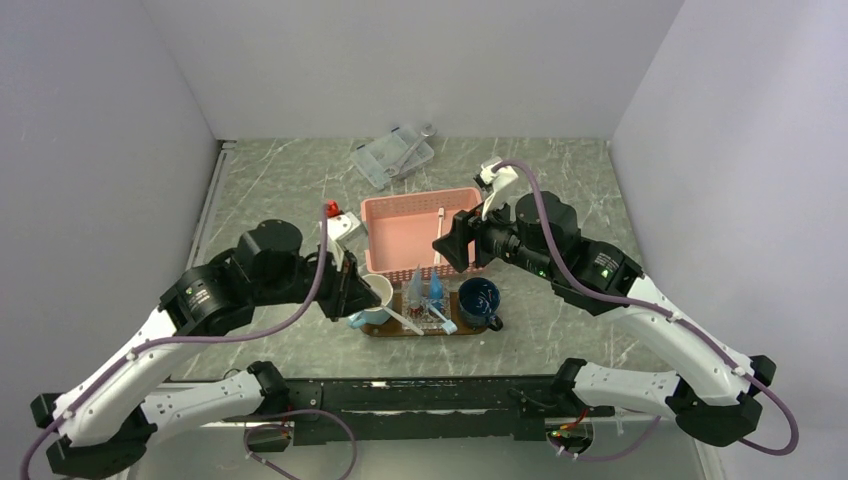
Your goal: Prepare toiletry sets of a toothbrush and toothpaste on the tray
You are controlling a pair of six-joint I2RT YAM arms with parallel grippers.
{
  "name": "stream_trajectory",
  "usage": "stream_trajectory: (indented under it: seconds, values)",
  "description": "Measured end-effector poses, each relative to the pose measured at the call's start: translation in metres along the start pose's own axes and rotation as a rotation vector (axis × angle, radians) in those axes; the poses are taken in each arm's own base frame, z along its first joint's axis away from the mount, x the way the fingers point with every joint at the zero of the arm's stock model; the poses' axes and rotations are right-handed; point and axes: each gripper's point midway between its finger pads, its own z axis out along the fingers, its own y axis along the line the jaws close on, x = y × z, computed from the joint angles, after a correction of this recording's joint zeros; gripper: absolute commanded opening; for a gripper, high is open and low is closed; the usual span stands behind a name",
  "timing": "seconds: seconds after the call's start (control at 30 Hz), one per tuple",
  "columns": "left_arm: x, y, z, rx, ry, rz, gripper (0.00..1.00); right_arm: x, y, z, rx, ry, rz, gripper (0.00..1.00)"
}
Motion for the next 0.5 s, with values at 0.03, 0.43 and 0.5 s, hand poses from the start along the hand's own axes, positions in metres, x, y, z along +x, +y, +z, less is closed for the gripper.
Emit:
stream_trajectory:
  seconds: [0.03, 0.43, 0.5]
  values:
    - [0.002, 0.002, 0.002, -0.022, 0.006, 0.003, 0.00, 0.002, -0.002, 0.001, 0.012, 0.002, 0.002, 0.64]
    - [0.015, 0.022, 0.028, -0.286, 0.039, 0.039, 0.00, 0.020, -0.020, 0.006, 0.096, 0.024, 0.012, 0.64]
    - [0.014, 0.025, 0.027, -0.315, 0.024, 0.043, 0.00, 0.021, -0.021, 0.006, 0.097, 0.026, 0.014, 0.64]
